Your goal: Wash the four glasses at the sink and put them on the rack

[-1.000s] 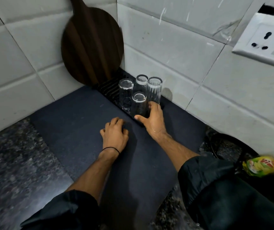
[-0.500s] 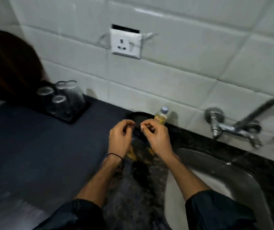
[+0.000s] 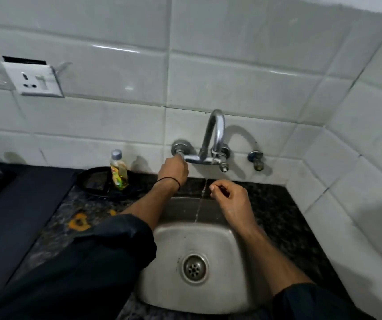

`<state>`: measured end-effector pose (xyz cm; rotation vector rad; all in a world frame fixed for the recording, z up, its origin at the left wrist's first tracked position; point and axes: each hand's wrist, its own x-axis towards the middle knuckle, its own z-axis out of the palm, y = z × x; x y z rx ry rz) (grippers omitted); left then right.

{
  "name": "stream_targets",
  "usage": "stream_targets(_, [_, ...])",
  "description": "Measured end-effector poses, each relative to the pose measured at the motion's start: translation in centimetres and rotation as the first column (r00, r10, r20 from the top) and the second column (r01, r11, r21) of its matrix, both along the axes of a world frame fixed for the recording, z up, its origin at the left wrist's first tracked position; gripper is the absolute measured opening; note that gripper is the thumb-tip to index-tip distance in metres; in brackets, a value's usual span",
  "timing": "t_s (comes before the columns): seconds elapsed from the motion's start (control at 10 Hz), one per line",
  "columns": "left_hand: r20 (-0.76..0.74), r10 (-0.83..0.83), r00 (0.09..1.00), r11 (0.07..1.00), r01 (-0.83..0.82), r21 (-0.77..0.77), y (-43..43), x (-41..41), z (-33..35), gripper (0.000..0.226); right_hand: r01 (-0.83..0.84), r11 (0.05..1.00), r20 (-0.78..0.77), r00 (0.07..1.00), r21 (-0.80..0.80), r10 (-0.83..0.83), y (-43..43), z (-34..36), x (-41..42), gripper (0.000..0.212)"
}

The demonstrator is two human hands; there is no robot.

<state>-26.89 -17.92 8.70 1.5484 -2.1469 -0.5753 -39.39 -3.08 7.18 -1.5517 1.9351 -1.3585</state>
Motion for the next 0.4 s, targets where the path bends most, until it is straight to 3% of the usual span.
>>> stream_targets(0.2, [0.065,0.041,0.997,0.999,-0.041,0.009,0.9,-0.5,0.3,0.036,0.022,0.999,0.046,0.999,0.026,-0.024,0.3,0.4,-2.4,0.011])
stream_targets(0.3, [0.056,0.023,0.998,1.000,-0.023,0.002,1.9,0.1,1.2,0.034,0.030,0.999,-0.012,0.999,-0.014,-0.030,0.3,2.1,-2.7,0.012])
stream_targets(0.4, [-0.054,0.070,0.996,0.977,-0.080,-0.200,3.1,0.8,2.4,0.035,0.070,0.990,-0.144,0.986,-0.125,-0.087,0.3,4.8,-3.2,0.014])
